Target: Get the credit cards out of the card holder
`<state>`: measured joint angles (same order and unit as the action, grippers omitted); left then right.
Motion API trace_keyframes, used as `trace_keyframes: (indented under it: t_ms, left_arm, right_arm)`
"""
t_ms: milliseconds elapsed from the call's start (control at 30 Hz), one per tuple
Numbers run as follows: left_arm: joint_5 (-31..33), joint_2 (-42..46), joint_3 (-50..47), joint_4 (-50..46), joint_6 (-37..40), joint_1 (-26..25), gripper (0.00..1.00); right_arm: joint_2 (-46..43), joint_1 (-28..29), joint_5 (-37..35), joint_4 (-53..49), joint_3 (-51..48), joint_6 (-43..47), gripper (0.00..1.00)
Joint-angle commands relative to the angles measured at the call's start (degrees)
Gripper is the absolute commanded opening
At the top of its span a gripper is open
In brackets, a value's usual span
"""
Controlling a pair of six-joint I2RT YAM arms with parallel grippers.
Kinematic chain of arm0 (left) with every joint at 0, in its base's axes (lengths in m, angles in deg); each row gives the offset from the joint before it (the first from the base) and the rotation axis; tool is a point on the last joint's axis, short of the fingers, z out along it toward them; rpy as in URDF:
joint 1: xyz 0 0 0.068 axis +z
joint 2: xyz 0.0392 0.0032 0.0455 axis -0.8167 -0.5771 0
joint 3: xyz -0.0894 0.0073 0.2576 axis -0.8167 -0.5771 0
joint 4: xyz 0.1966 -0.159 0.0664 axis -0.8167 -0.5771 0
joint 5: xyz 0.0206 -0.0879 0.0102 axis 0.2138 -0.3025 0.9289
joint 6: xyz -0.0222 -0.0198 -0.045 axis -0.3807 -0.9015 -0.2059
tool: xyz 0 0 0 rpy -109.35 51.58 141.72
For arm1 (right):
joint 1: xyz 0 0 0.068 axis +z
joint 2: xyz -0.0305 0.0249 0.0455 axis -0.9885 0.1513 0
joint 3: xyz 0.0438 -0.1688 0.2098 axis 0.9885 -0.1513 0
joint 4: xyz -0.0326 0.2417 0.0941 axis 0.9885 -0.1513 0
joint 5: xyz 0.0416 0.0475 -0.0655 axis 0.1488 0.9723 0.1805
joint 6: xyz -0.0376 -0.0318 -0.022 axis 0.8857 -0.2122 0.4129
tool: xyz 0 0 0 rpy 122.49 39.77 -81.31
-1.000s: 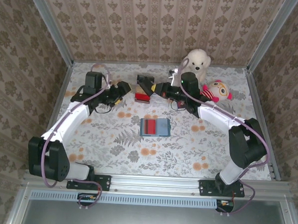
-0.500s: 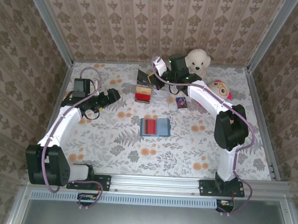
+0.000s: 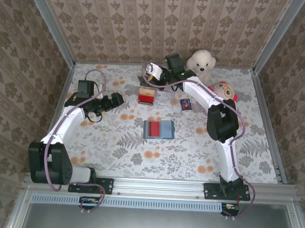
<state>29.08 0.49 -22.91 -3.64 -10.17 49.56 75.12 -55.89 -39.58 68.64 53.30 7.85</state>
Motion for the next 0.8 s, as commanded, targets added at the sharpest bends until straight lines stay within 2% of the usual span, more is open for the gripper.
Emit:
trace_keyframes:
  t_ms: [0,267,400,767]
  left_arm:
    - [-0.36,-0.98,0.2,-0.74,1.0,0.18,1.0]
    - [-1.41,-4.08,0.32,0.23,0.08,-0.26,1.0]
    - [-1.73,-4.42,0.21,0.65,-0.49,-0.5,1.0]
    - [-1.97,-4.7,0.04,1.1,-1.06,-0.87,1.0]
  right_arm:
    - [2.28,-1.2,2.02,-2.08,4.38,5.05,0.0]
    - [6.41,-2.88,7.62,-5.16,9.48,7.89,0.0]
    - [8.63,-2.92,7.56,-7.3,12.45,10.23,0.0]
    - [8.18,-3.79,11.1,-8.2,13.45,9.19,0.0]
